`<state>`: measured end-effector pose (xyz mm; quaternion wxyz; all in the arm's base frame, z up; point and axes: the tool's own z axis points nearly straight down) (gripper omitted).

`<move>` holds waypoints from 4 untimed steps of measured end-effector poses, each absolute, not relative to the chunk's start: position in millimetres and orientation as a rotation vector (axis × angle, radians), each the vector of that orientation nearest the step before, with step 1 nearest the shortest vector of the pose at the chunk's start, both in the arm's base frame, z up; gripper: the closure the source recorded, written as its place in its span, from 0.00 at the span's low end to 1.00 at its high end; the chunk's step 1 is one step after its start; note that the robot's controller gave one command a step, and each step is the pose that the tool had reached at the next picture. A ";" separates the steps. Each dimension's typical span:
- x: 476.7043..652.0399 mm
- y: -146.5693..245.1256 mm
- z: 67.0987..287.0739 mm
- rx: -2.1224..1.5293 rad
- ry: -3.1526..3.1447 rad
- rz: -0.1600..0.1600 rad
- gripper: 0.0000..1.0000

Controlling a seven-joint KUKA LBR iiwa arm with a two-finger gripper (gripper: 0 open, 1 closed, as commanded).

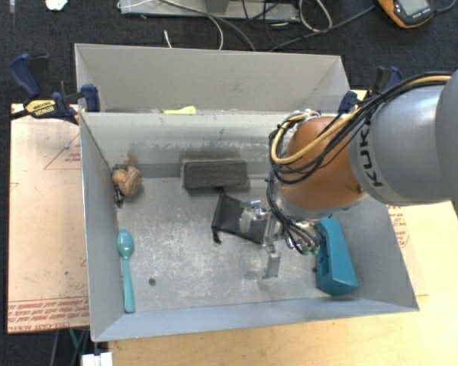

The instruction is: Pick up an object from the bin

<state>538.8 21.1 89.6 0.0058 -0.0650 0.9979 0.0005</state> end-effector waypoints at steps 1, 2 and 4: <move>571.6 15.0 72.1 0.002 3.135 0.008 0.00; 585.2 21.3 71.5 -0.160 3.135 0.003 1.00; 556.3 21.4 73.1 -0.523 3.086 0.000 1.00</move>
Offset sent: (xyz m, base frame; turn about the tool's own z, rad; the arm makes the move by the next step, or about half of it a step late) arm 0.0452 -0.0004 -0.0196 0.0255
